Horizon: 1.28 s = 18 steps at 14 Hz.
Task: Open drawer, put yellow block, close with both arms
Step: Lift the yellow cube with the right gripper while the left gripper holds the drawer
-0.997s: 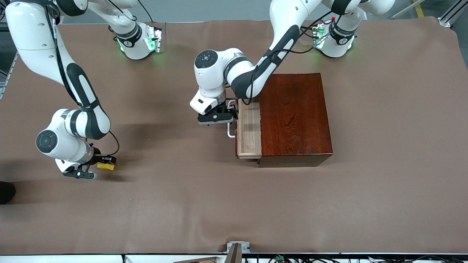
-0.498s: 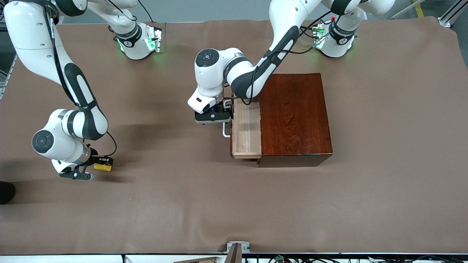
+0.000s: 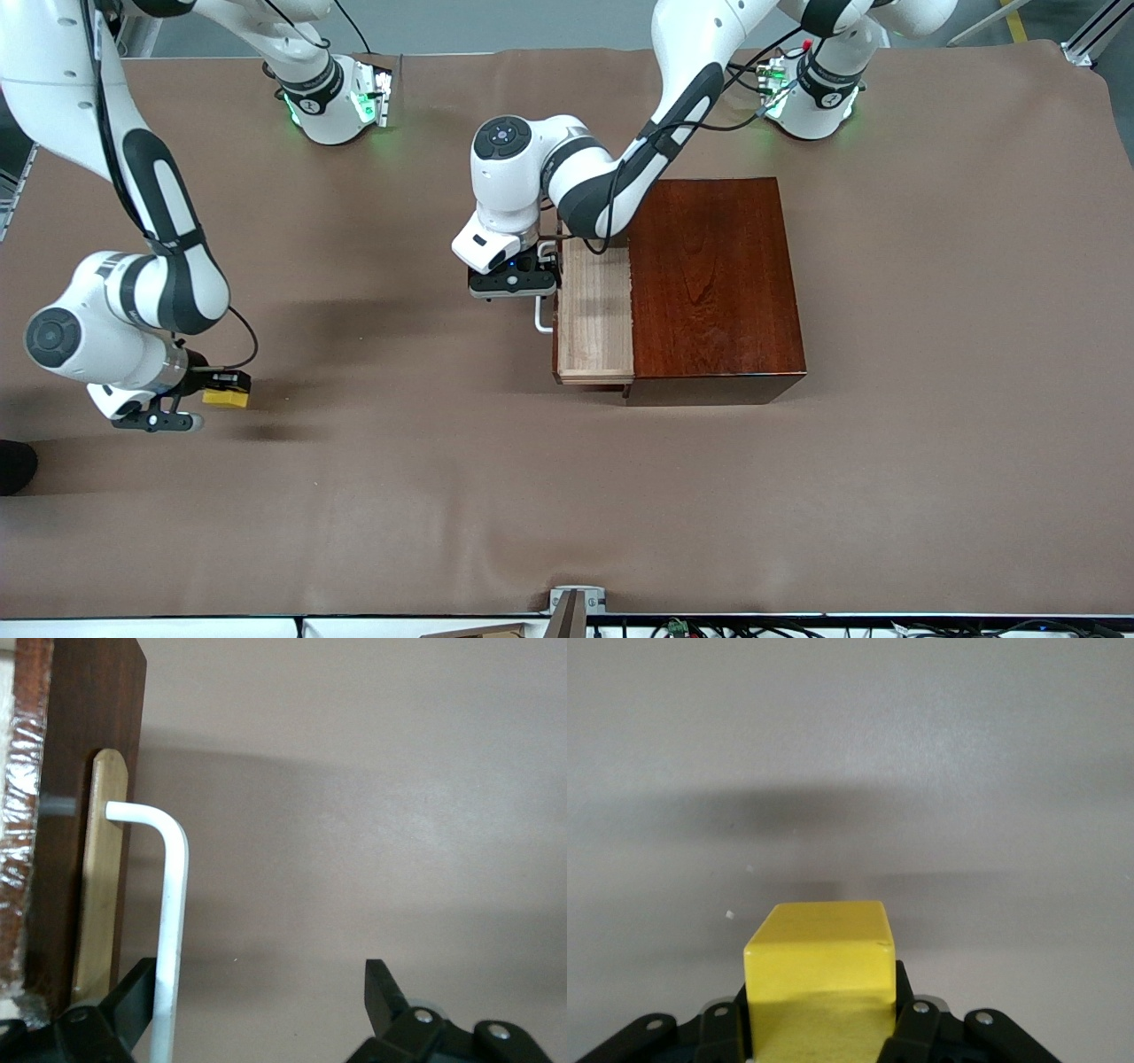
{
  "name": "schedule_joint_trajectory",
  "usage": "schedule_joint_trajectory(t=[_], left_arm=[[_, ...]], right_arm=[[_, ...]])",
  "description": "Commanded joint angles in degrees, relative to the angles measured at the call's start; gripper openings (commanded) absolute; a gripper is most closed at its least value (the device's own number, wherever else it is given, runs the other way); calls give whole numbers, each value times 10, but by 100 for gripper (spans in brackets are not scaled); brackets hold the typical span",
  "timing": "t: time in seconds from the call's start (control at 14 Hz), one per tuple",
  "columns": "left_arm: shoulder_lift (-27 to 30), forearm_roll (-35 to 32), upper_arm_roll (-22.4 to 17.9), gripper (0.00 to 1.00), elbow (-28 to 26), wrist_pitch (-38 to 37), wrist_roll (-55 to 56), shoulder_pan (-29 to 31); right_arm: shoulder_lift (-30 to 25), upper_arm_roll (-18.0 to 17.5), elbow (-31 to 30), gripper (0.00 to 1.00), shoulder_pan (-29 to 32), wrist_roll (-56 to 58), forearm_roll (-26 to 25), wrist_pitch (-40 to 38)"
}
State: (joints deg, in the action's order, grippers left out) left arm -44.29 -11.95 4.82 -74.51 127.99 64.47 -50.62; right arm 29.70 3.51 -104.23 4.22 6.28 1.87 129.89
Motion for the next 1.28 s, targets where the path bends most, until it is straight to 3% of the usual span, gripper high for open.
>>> schedule_joint_trajectory(t=[0.0,0.43,0.85,1.21], left_arm=[[-23,35,28,100,47,40,23,-12],[-18,35,27,100,48,12,25,-13],[-10,35,33,100,49,-9,26,-15],[-1,36,35,100,60,-28,24,-15]], right_arm=[[-45,-7,-5,0,9,28,-7,-45],[-65,-8,44,0,9,79,-7,-144],[-67,-8,56,0,18,166,-6,-149],[-66,-8,76,0,38,334,-3,-148]])
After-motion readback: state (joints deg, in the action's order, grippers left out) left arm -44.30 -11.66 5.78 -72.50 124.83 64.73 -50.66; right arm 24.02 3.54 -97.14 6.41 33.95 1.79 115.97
